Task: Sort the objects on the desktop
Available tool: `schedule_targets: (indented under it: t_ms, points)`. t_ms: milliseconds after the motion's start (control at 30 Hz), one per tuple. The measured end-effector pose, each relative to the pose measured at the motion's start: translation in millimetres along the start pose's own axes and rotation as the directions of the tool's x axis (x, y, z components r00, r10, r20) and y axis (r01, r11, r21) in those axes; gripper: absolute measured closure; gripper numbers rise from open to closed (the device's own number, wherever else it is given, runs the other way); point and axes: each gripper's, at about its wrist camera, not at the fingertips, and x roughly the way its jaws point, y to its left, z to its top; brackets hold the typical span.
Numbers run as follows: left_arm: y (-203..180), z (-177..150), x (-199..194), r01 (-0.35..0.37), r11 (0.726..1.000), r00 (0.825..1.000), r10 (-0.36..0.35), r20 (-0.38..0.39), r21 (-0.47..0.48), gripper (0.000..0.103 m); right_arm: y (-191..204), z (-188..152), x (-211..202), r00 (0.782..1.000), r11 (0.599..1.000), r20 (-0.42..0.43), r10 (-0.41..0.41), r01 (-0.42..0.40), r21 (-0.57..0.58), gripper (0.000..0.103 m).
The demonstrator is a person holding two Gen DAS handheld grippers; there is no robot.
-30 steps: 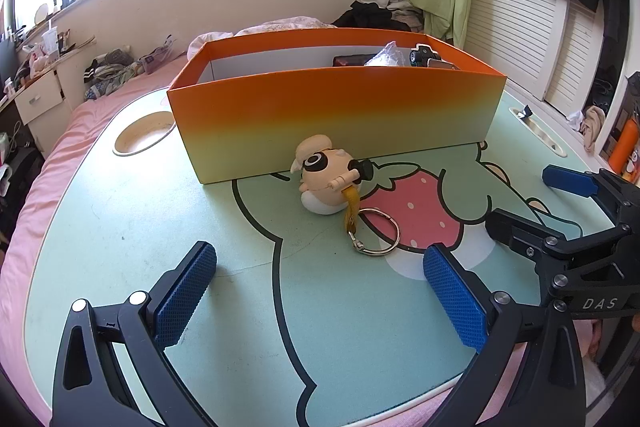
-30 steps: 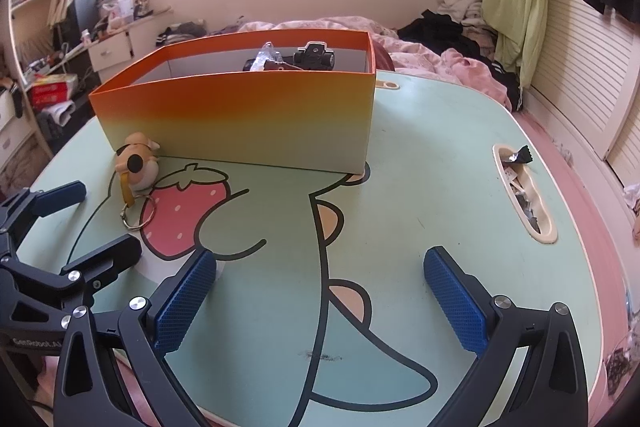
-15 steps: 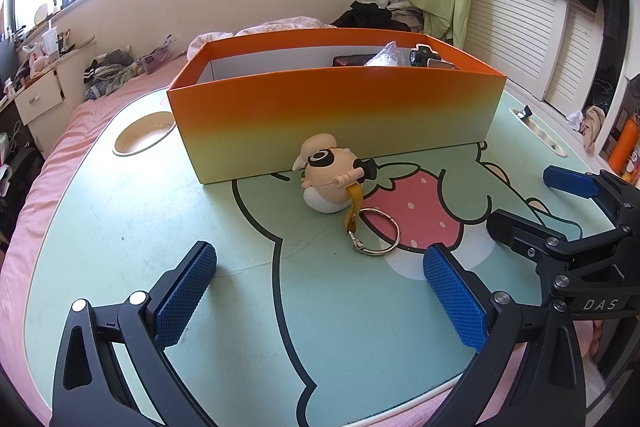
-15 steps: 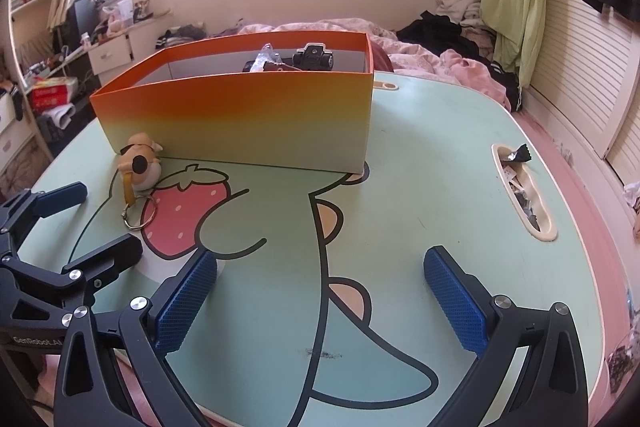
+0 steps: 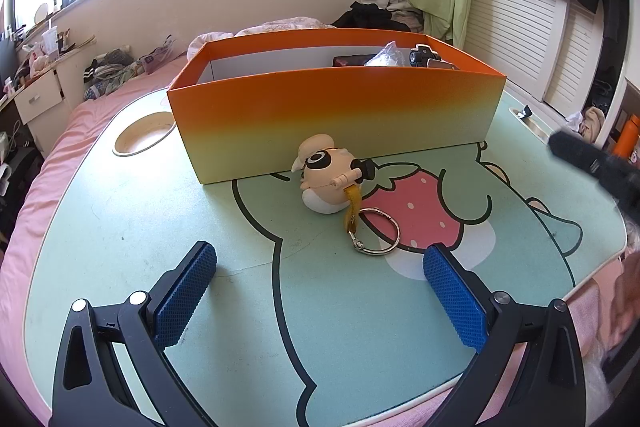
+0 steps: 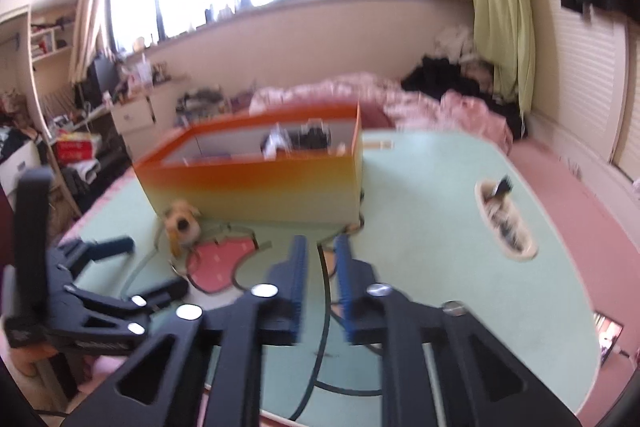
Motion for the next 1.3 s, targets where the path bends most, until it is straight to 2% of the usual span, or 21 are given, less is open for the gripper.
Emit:
schedule_targets:
  t_ms: [33,67,100,167,200,333,467,600,667,700,767,833,900,1000,1067,1167,1200,1233,1300]
  points:
    - [0.2,0.1,0.3,0.0,1.0,1.0,0.0,0.0,0.0,0.0,-0.1,6.9,-1.8,1.0,1.0,0.007,0.024,-0.024,0.0,0.091]
    - [0.2,-0.3,-0.4,0.0,1.0,1.0,0.0,0.0,0.0,0.0,-0.5,13.6,-2.0,0.999,1.0,0.01,0.031,-0.031,0.001,0.084]
    - [0.2,-0.3,-0.4,0.0,1.0,1.0,0.0,0.0,0.0,0.0,-2.8,21.6,-1.9,0.999,0.999,0.009,0.033,-0.033,0.005,0.069]
    - [0.4,0.0,0.7,0.001,1.0,1.0,-0.001,0.0,0.0,0.0,-12.0,40.2,-2.6,0.998,0.998,0.013,0.054,-0.054,0.041,0.05]
    - [0.4,-0.5,-0.4,0.0,1.0,1.0,0.0,0.0,0.0,0.0,-18.0,51.6,-1.1,0.997,0.994,0.008,0.082,-0.083,0.073,0.048]
    - [1.2,-0.9,-0.8,0.001,1.0,1.0,-0.001,0.0,0.001,0.0,-33.8,91.9,18.0,0.979,0.964,-0.065,0.195,-0.179,0.199,0.047]
    - [1.6,-1.0,-1.2,0.001,1.0,1.0,-0.001,0.001,0.001,0.0,-11.2,115.7,60.0,0.955,0.972,-0.21,0.208,-0.178,0.154,0.049]
    - [1.9,-1.2,-1.2,0.002,1.0,1.0,-0.002,0.001,0.002,0.0,15.3,119.7,98.7,0.929,0.979,-0.312,0.201,-0.178,0.101,0.062]
    - [2.4,-1.1,-0.3,0.003,1.0,1.0,-0.003,0.001,0.003,0.0,31.5,114.8,121.5,0.916,0.989,-0.372,0.148,-0.145,0.036,0.07]
    - [2.0,-1.5,-1.6,0.003,1.0,1.0,-0.003,0.001,0.002,0.0,40.0,114.0,134.6,0.911,0.994,-0.401,0.094,-0.107,-0.012,0.073]
    - [1.9,-1.6,-1.7,0.003,1.0,1.0,-0.003,0.001,0.002,0.0,45.8,109.7,156.2,0.903,0.995,-0.429,-0.008,-0.035,-0.094,0.073]
    - [1.9,-1.6,-1.6,0.003,1.0,1.0,-0.003,0.001,0.003,0.0,46.5,105.0,176.1,0.883,0.988,-0.46,-0.094,0.025,-0.154,0.074]
    - [2.1,-1.9,-1.8,0.003,1.0,1.0,-0.003,0.001,0.003,0.0,46.4,94.5,192.5,0.853,0.983,-0.505,-0.132,0.046,-0.178,0.073]
    - [2.3,-1.7,-1.1,0.004,1.0,1.0,-0.004,0.002,0.002,0.0,49.1,88.2,193.0,0.86,0.974,-0.481,-0.167,0.069,-0.216,0.074]
    - [1.9,-2.2,-2.0,0.003,1.0,1.0,-0.003,0.001,0.003,0.0,47.1,91.1,187.1,0.878,0.982,-0.461,-0.128,0.048,-0.181,0.075]
    - [2.6,-2.6,-2.3,0.003,1.0,1.0,-0.003,0.002,0.003,0.0,42.1,105.5,153.1,0.952,0.996,-0.304,-0.035,0.008,-0.089,0.075]
    - [3.1,-2.2,-1.1,0.002,1.0,1.0,-0.002,0.002,0.003,0.0,42.7,109.8,135.2,0.969,0.998,-0.246,0.004,-0.019,-0.058,0.075]
    - [3.1,-2.7,-1.8,0.003,1.0,1.0,-0.003,0.002,0.003,0.0,39.2,112.7,108.8,0.984,0.998,-0.171,0.055,-0.061,-0.027,0.075]
    - [2.8,-2.8,-2.3,0.003,1.0,1.0,-0.003,0.002,0.003,0.0,38.2,110.5,70.4,0.989,0.993,-0.098,0.113,-0.114,-0.008,0.075]
